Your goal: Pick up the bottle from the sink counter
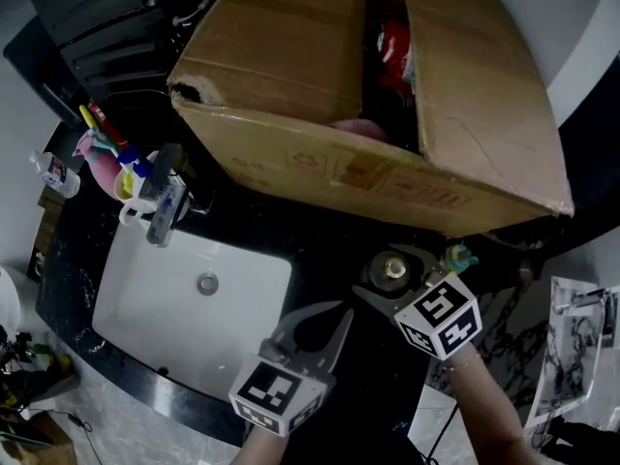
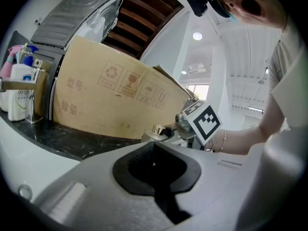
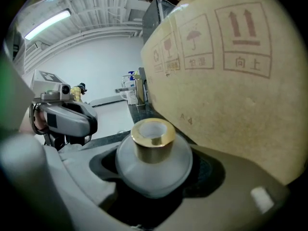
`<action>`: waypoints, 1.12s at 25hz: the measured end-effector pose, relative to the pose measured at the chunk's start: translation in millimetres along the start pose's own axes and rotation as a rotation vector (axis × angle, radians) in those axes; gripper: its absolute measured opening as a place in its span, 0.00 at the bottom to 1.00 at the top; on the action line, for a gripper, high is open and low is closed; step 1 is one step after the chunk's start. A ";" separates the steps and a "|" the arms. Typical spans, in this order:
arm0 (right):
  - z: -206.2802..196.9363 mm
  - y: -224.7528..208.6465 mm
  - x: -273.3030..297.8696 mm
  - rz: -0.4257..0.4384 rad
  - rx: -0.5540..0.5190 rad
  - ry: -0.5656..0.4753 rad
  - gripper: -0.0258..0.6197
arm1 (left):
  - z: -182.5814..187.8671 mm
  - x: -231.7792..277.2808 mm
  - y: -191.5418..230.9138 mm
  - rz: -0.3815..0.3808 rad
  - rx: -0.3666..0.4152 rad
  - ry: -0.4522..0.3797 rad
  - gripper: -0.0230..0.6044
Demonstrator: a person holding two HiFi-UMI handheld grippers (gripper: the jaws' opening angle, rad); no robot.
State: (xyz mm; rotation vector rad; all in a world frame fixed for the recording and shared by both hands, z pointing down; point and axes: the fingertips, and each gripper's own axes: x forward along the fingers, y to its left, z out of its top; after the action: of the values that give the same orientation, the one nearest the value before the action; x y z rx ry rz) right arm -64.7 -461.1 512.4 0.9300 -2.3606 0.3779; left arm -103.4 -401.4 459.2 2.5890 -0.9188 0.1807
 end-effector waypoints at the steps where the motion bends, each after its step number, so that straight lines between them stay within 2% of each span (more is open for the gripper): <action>1: 0.0 3.3 -5.9 0.004 0.000 -0.008 0.56 | -1.0 -2.0 -3.8 0.001 0.002 0.004 0.05; 8: 6.4 31.4 -44.0 0.034 -0.016 -0.072 0.56 | 0.6 -17.9 -30.3 0.036 0.022 -0.003 0.05; 17: 21.8 71.6 -78.9 0.085 -0.086 -0.117 0.56 | 12.2 -46.4 -55.0 0.108 0.041 -0.043 0.05; 28: 66.1 122.9 -125.9 0.108 -0.146 -0.236 0.56 | 36.6 -97.4 -74.9 0.184 0.076 -0.113 0.05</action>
State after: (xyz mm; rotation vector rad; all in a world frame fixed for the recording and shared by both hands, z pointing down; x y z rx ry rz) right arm -101.5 -335.2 377.7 0.8194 -2.6206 0.1394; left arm -132.3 -306.3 378.3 2.6038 -1.2144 0.1221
